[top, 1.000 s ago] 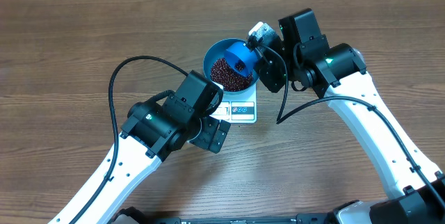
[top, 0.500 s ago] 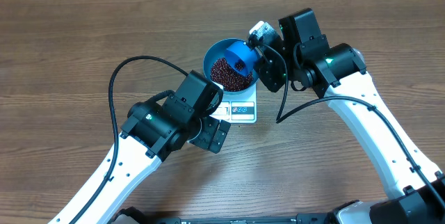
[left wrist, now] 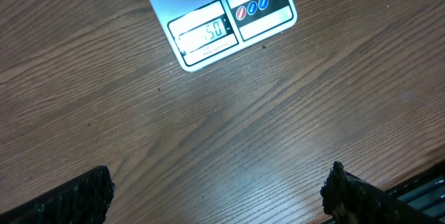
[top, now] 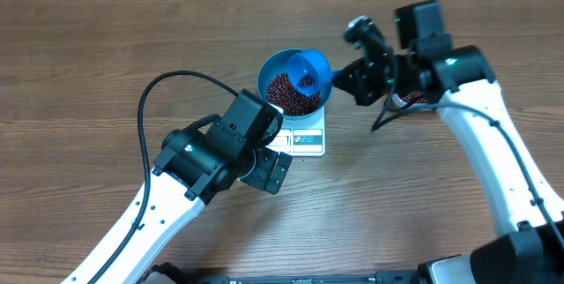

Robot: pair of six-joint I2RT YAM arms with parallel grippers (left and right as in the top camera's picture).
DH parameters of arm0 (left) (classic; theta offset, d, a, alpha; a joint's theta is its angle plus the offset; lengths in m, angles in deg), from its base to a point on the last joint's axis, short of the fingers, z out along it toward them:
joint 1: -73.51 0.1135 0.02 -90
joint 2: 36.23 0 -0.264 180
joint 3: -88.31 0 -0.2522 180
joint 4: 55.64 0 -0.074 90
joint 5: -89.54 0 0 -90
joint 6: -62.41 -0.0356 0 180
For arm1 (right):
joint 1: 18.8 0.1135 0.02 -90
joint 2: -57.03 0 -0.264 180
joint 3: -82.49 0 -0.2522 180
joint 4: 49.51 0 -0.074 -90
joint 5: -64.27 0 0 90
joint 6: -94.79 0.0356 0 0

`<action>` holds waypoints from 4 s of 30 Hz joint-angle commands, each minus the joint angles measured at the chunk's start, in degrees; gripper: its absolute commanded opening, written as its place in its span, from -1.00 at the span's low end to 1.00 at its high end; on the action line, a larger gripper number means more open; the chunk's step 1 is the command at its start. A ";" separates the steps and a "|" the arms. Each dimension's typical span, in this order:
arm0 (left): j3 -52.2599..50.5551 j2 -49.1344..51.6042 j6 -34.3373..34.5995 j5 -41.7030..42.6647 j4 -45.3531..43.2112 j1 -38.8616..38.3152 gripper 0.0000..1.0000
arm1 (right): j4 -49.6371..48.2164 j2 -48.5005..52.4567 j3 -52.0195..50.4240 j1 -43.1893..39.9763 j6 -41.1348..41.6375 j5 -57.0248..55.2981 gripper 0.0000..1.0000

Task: Scoop item into bowl and weigh 150g on scale
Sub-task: 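Lift the scoop away from the bowl and carry it right toward the tub, then lower the blue scoop onto the table right of the scale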

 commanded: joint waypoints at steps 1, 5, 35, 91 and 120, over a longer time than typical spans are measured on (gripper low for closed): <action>0.44 -1.07 0.79 0.48 -0.02 0.35 0.99 | -0.11 2.21 -0.07 -6.03 1.70 20.90 -0.92; 0.44 -1.07 0.79 0.48 -0.04 0.35 0.99 | 0.55 3.34 -0.44 -13.03 4.52 31.47 -0.93; 0.44 -1.07 0.79 0.48 -0.02 0.35 0.99 | 7.26 -6.21 -0.28 -14.75 9.01 -51.23 -0.93; 0.44 -1.07 0.79 0.48 -0.02 0.35 0.99 | 1.33 -12.20 -34.53 -20.98 8.96 11.45 -0.93; 0.44 -1.07 0.79 0.48 -0.04 0.35 0.99 | 1.29 -5.25 -34.51 -20.96 26.77 -13.46 0.29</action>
